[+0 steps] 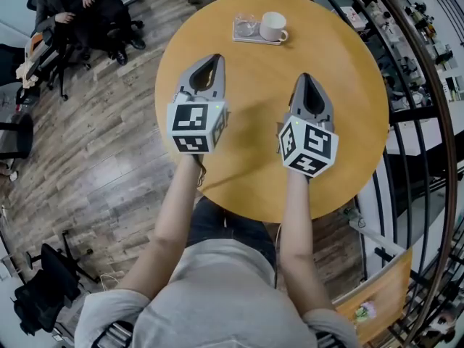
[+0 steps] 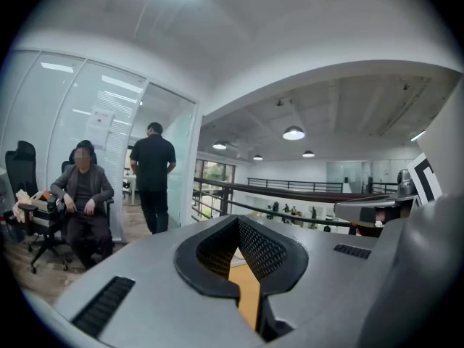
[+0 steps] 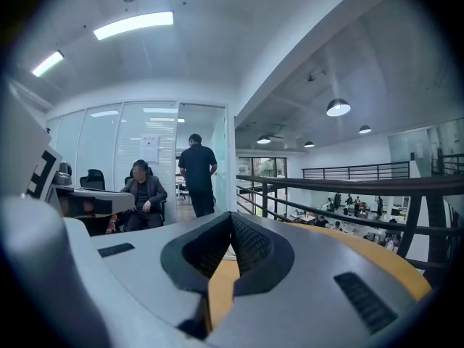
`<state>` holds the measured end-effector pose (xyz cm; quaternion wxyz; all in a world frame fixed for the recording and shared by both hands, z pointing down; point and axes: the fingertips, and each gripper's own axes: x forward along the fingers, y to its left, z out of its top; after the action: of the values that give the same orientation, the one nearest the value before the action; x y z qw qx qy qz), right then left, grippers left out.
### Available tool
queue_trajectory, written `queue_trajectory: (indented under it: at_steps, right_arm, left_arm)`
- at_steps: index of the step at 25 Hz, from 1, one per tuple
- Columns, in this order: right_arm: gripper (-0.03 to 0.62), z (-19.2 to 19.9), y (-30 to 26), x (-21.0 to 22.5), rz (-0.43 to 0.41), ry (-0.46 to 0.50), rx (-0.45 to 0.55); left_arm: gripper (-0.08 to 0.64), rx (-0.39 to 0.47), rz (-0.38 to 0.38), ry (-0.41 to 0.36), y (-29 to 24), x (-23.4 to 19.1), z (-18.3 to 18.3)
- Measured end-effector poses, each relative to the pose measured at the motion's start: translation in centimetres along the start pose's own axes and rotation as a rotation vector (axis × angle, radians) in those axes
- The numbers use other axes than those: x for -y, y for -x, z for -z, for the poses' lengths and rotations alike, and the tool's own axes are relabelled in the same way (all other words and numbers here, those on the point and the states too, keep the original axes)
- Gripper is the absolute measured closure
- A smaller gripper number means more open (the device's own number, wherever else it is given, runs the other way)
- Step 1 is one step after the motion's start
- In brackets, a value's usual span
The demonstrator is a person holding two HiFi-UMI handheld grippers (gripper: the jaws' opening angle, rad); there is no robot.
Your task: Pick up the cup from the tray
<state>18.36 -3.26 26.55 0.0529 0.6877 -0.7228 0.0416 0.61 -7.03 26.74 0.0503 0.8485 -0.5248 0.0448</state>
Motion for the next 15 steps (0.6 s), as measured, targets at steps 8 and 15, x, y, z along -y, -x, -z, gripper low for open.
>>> queue_trajectory:
  at_steps: [8,15]
  right_arm:
    - [0.588,1.1,-3.4,1.5,-0.02,0.006,-0.025]
    - [0.588,1.5,-7.2,1.5,-0.053,0.047,-0.042]
  left_arm:
    - [0.555,-0.017,-0.024,-0.013,-2.5,-0.9,0.3]
    - [0.554,-0.027,-0.014,-0.013,-4.5,-2.4,1.3]
